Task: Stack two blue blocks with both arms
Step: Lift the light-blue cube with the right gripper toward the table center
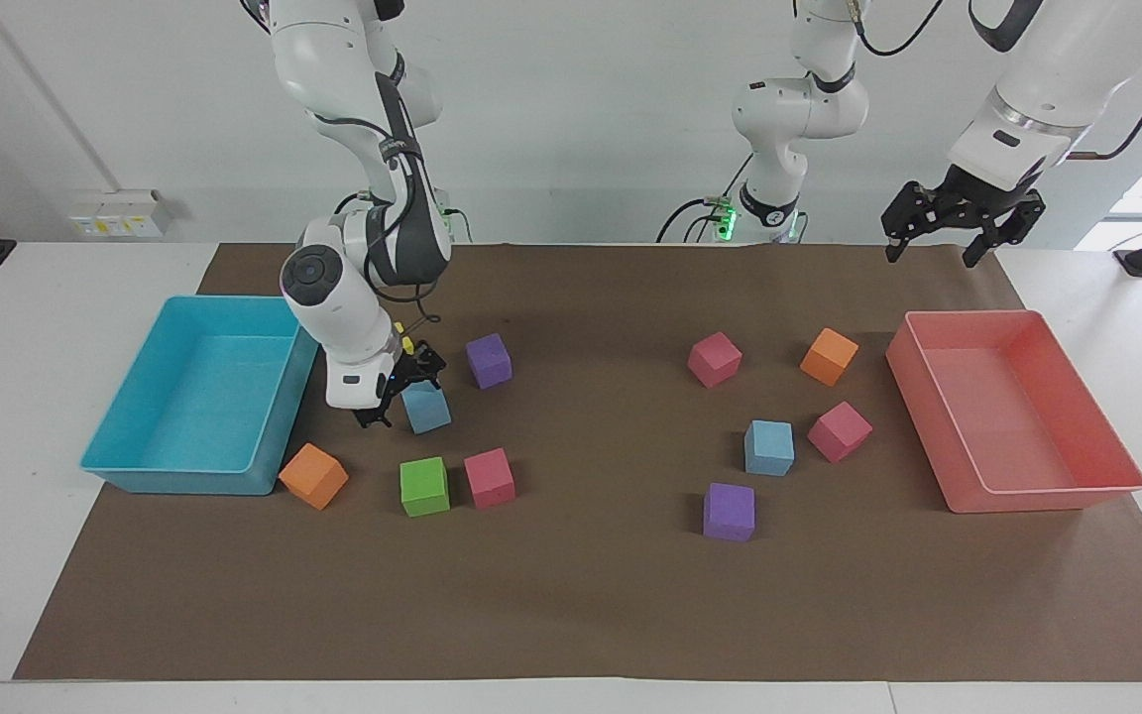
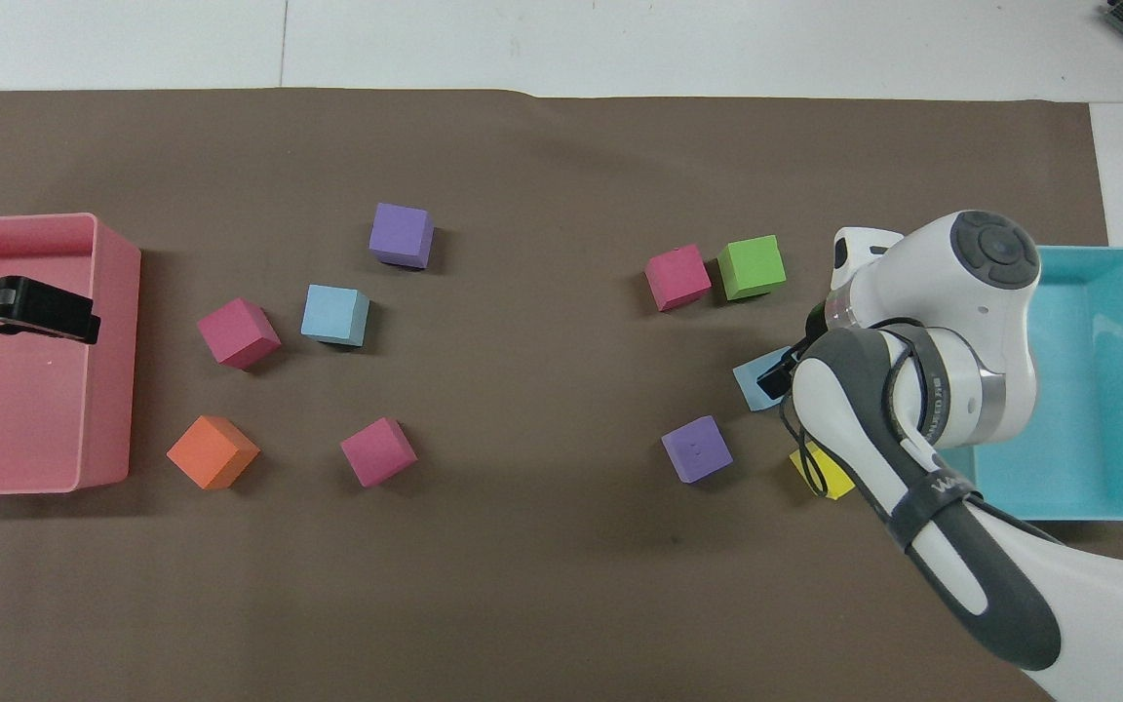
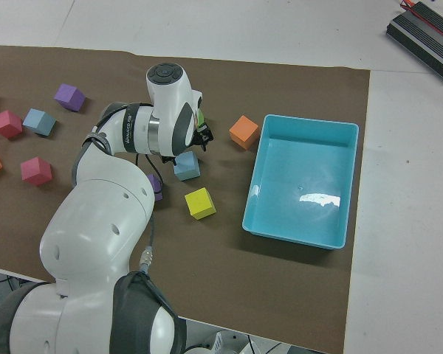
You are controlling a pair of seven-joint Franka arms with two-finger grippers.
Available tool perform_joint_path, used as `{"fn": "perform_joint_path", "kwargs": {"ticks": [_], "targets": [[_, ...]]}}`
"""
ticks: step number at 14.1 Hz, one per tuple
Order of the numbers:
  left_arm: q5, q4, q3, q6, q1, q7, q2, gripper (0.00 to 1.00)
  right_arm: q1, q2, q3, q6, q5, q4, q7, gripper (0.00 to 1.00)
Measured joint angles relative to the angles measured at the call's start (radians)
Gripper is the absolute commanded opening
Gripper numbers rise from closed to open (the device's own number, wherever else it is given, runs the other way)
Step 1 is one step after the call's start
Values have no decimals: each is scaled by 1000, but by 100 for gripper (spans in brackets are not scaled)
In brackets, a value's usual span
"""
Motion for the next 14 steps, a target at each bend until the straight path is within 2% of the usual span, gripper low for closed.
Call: {"fn": "perform_joint_path", "kwargs": {"ticks": [5, 12, 14], "targets": [[0, 0, 0, 0, 0, 0, 0, 100, 11, 7, 2, 0, 47, -22, 0, 100], [0, 0, -1, 0, 0, 0, 0, 100, 20, 9, 3, 74, 48, -76, 55, 100], [0, 0, -1, 0, 0, 0, 0, 100, 40, 10, 3, 83, 48, -85, 70, 88]]}}
